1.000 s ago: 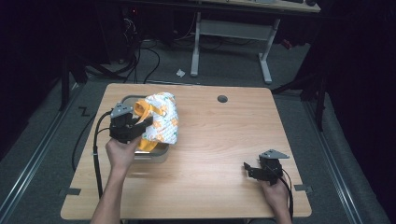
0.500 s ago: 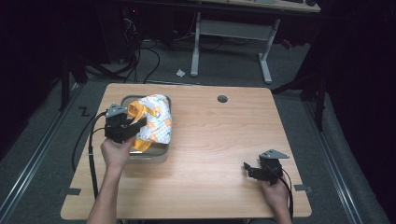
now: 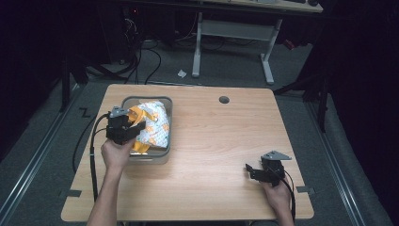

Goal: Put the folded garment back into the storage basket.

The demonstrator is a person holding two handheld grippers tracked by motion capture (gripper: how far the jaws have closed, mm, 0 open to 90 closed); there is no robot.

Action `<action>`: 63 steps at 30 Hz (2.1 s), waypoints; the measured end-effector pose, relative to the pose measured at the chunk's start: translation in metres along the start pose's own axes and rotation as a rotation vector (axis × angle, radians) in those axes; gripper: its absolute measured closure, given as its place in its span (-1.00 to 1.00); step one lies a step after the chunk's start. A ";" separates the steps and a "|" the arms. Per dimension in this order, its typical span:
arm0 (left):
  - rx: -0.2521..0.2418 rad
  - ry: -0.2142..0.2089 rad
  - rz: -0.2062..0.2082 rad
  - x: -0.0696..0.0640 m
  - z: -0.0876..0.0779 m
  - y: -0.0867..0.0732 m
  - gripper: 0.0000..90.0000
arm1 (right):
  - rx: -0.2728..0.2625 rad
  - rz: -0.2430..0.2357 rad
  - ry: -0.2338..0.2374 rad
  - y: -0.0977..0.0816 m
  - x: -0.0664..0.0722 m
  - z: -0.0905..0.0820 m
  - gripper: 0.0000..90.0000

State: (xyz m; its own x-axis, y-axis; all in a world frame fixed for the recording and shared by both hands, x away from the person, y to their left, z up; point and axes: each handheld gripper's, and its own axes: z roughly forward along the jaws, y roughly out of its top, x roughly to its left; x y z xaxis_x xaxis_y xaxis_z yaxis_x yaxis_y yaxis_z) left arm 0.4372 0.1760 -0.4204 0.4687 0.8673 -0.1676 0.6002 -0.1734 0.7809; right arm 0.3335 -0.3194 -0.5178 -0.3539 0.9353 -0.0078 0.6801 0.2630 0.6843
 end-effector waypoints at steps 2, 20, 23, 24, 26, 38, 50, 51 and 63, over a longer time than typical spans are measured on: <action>0.008 0.004 0.005 0.000 0.002 0.000 0.63 | 0.000 0.000 0.000 0.000 0.000 0.000 -0.46; 0.137 0.126 0.025 0.004 0.032 -0.004 0.22 | 0.000 0.000 0.000 0.000 0.000 0.000 -0.46; 0.111 0.148 0.016 0.003 0.027 -0.003 0.10 | 0.000 0.000 0.000 0.000 0.000 0.000 -0.46; 0.100 0.152 0.011 0.003 0.025 -0.002 0.08 | 0.001 0.001 0.000 0.000 0.000 0.000 -0.47; 0.086 0.152 0.010 0.003 0.021 -0.001 0.05 | 0.000 0.000 0.000 0.000 0.000 0.000 -0.47; -0.013 0.101 0.040 -0.019 0.002 0.003 -0.06 | 0.000 0.000 0.000 0.000 0.000 0.000 -0.46; -0.052 0.035 0.081 -0.044 -0.006 0.005 -0.10 | 0.000 0.000 0.000 0.000 0.000 0.000 -0.46; -0.056 0.031 0.082 -0.046 -0.006 0.005 -0.10 | 0.000 0.000 0.000 0.000 0.000 0.000 -0.46; -0.068 -0.013 0.096 -0.062 -0.007 0.003 -0.12 | 0.000 0.001 0.000 0.000 0.000 0.000 -0.46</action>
State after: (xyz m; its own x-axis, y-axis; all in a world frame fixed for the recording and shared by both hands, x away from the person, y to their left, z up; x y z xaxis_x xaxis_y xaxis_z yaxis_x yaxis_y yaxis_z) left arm 0.4052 0.1251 -0.4036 0.5305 0.8421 -0.0975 0.5068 -0.2228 0.8328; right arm 0.3335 -0.3193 -0.5178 -0.3529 0.9356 -0.0073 0.6806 0.2620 0.6842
